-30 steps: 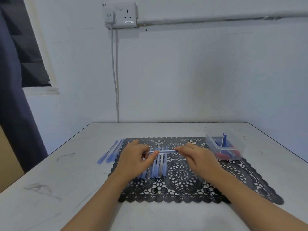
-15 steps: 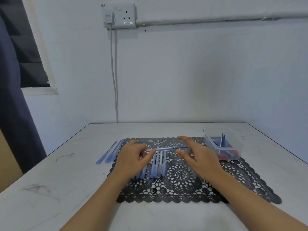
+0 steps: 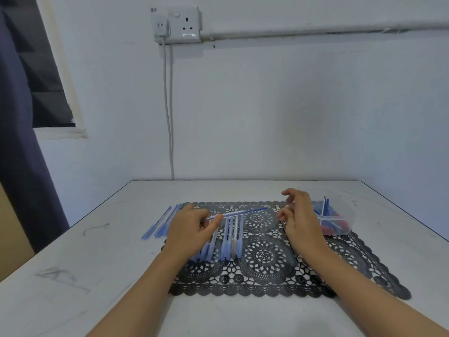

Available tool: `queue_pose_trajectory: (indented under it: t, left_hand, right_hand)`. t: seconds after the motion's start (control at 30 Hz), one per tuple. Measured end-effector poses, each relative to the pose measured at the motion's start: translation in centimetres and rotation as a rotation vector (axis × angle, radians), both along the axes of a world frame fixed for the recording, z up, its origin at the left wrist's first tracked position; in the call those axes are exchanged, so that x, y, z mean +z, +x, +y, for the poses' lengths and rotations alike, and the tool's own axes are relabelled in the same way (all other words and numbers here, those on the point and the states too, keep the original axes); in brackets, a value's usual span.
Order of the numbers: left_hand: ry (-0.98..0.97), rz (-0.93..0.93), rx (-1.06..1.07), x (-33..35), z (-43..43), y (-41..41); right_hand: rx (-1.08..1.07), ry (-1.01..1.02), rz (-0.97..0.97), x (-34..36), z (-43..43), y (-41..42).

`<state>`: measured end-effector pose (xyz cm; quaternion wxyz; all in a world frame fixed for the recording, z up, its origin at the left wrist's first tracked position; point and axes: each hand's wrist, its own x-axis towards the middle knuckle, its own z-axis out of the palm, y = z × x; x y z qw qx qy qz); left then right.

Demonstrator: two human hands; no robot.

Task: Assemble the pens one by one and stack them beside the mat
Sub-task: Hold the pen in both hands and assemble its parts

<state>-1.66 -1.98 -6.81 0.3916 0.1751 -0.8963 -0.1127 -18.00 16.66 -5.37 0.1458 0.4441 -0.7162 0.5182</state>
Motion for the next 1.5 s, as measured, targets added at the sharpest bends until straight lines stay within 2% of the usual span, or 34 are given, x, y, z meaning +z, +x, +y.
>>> queue_pose_trajectory:
  t: [0.07,0.13,0.43,0.77,1.03,1.23,1.33,1.5]
  left_hand:
    - [0.006,0.0,0.005,0.0,-0.1,0.0]
    - [0.01,-0.004,0.012,-0.1,-0.1,-0.1]
    - [0.009,0.019,0.021,0.0,-0.1,0.0]
    - [0.0,0.006,0.006,-0.1,0.0,-0.1]
    - [-0.022,-0.018,0.01,-0.1,0.0,-0.2]
    - [-0.031,-0.015,-0.005,0.0,0.1,-0.2]
    - [-0.045,-0.025,-0.011,0.0,0.3,-0.2]
    - [-0.068,-0.023,-0.023,-0.1,0.8,-0.4]
  right_hand:
    - [0.057,0.004,-0.109,0.4,0.0,0.3]
    - [0.081,0.116,-0.14,0.3,0.1,0.4]
    - [-0.059,0.606,-0.016,-0.2,-0.3,-0.2]
    - [0.063,0.745,0.186,-1.3,-0.5,-0.2]
    - [0.062,0.661,0.152,-1.0,0.0,0.3]
    - [-0.058,0.403,0.101,-0.6,0.3,0.2]
    - [-0.08,0.303,0.184,-0.4,0.5,0.4]
    - [0.022,0.252,0.471,-0.6,0.1,1.6]
